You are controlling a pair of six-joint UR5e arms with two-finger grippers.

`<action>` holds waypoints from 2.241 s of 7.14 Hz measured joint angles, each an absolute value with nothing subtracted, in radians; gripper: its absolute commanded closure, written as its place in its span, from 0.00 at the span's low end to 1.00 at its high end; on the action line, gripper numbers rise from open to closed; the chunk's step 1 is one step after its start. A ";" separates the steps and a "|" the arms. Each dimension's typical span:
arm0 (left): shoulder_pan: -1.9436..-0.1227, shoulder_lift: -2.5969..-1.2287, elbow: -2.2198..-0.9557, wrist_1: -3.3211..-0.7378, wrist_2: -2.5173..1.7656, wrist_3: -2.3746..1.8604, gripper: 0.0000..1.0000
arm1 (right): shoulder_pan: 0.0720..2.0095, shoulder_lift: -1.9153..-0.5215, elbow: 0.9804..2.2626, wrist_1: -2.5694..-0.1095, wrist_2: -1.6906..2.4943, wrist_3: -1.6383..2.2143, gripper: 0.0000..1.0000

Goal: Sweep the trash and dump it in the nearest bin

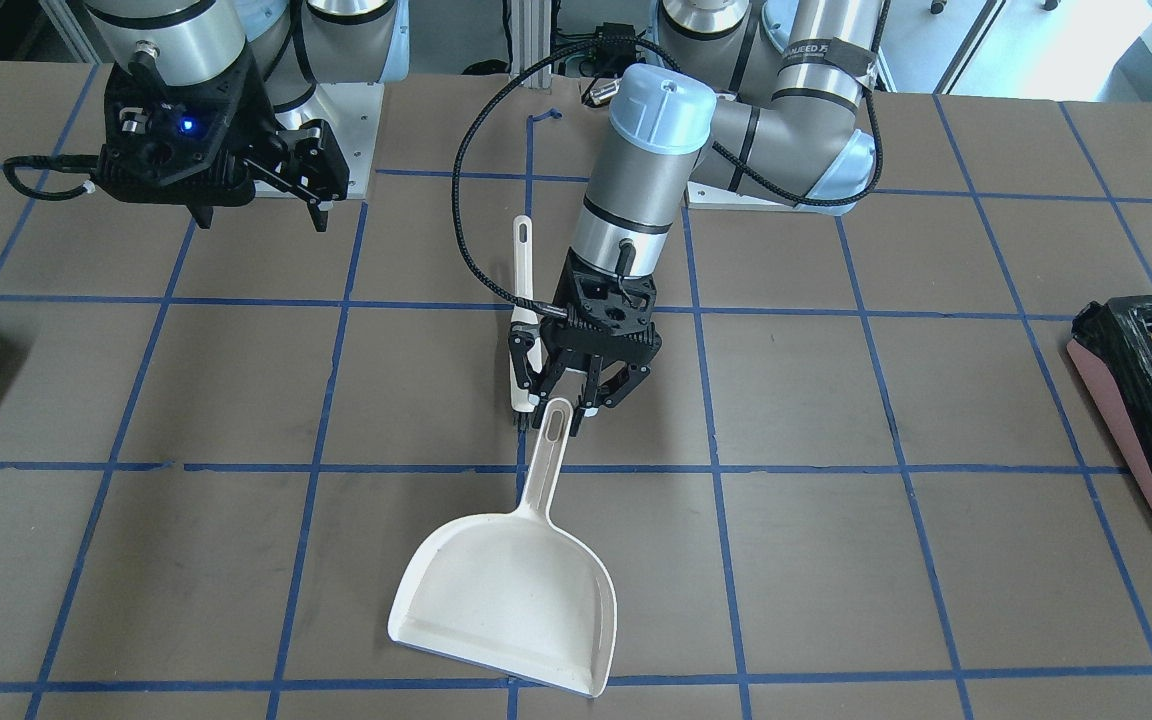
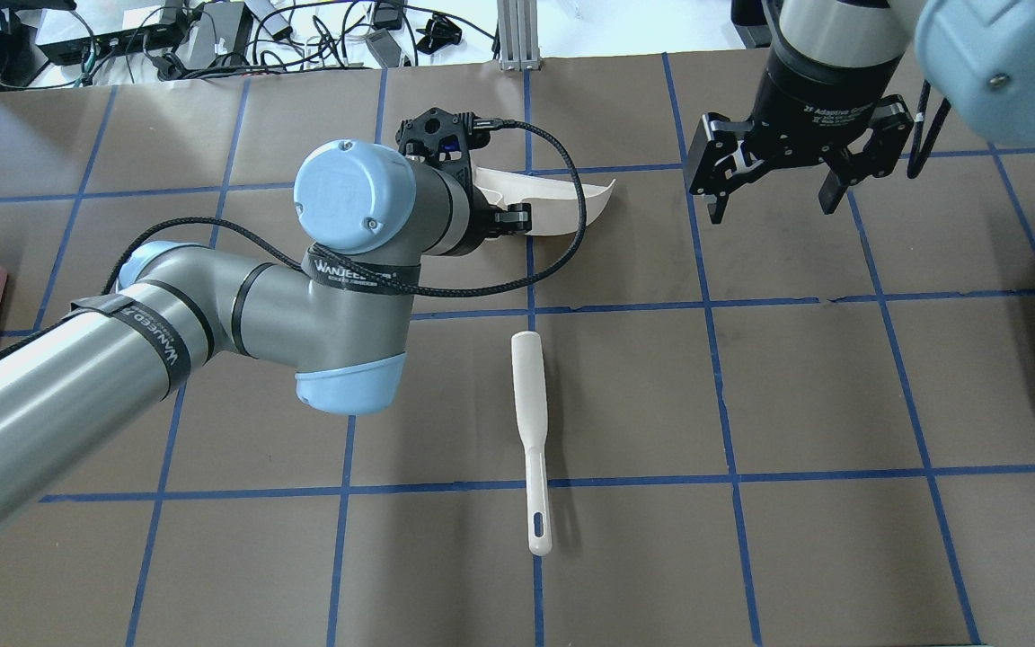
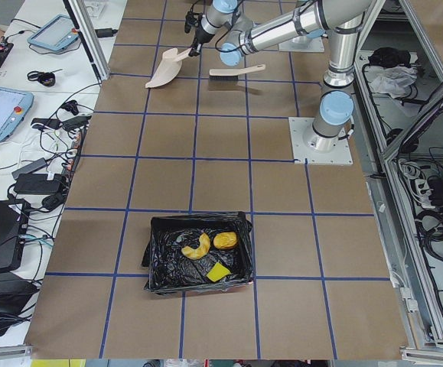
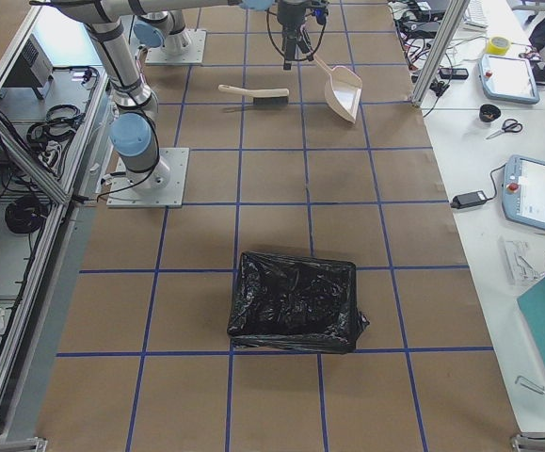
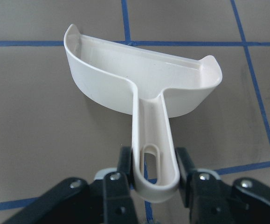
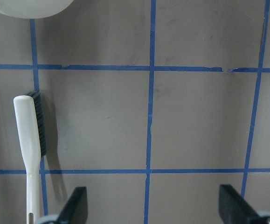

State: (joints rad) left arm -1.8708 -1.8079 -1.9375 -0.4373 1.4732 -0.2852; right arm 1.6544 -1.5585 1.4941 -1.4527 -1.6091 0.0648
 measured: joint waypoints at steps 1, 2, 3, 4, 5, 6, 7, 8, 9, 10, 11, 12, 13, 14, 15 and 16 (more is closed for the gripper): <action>-1.880 -1.808 -1.936 -0.467 1.473 -0.333 0.00 | 1.655 -1.559 1.494 -1.453 -1.609 0.065 0.00; -1.888 -1.798 -1.934 -0.505 1.473 -0.359 0.00 | 1.655 -1.558 1.494 -1.453 -1.609 0.065 0.00; -1.893 -1.778 -1.925 -0.574 1.474 -0.369 0.00 | 1.655 -1.559 1.494 -1.453 -1.609 0.065 0.00; -1.892 -1.757 -1.888 -0.701 1.474 -0.370 0.00 | 1.655 -1.559 1.494 -1.453 -1.609 0.066 0.00; -1.885 -1.741 -1.808 -0.891 1.474 -0.359 0.00 | 1.655 -1.559 1.494 -1.453 -1.609 0.066 0.00; -1.871 -1.733 -1.706 -1.094 1.476 -0.321 0.00 | 1.655 -1.559 1.494 -1.453 -1.609 0.065 0.00; -1.840 -1.728 -1.622 -1.247 1.480 -0.218 0.00 | 1.655 -1.559 1.494 -1.453 -1.609 0.065 0.00; -1.794 -1.718 -1.571 -1.360 1.485 -0.070 0.00 | 1.655 -1.559 1.494 -1.453 -1.609 0.065 0.00; -1.744 -1.699 -1.544 -1.461 1.505 0.049 0.00 | 1.655 -1.559 1.494 -1.453 -1.609 0.065 0.00; -1.703 -1.672 -1.531 -1.530 1.543 0.106 0.00 | 1.655 -1.559 1.494 -1.453 -1.609 0.065 0.00; -1.661 -1.644 -1.524 -1.571 1.581 0.131 0.00 | 1.655 -1.559 1.494 -1.453 -1.609 0.065 0.00; -1.602 -1.619 -1.520 -1.605 1.600 0.147 0.00 | 1.655 -1.559 1.494 -1.453 -1.608 0.065 0.00; -1.535 -1.597 -1.517 -1.621 1.600 0.160 0.00 | 1.655 -1.559 1.494 -1.453 -1.608 0.066 0.00; -1.488 -1.579 -1.518 -1.626 1.600 0.168 0.00 | 1.655 -1.559 1.494 -1.453 -1.608 0.066 0.00; -1.465 -1.568 -1.523 -1.628 1.599 0.172 0.00 | 1.655 -1.559 1.494 -1.453 -1.609 0.066 0.00; -1.458 -1.562 -1.527 -1.629 1.598 0.172 0.00 | 1.655 -1.558 1.494 -1.453 -1.609 0.066 0.00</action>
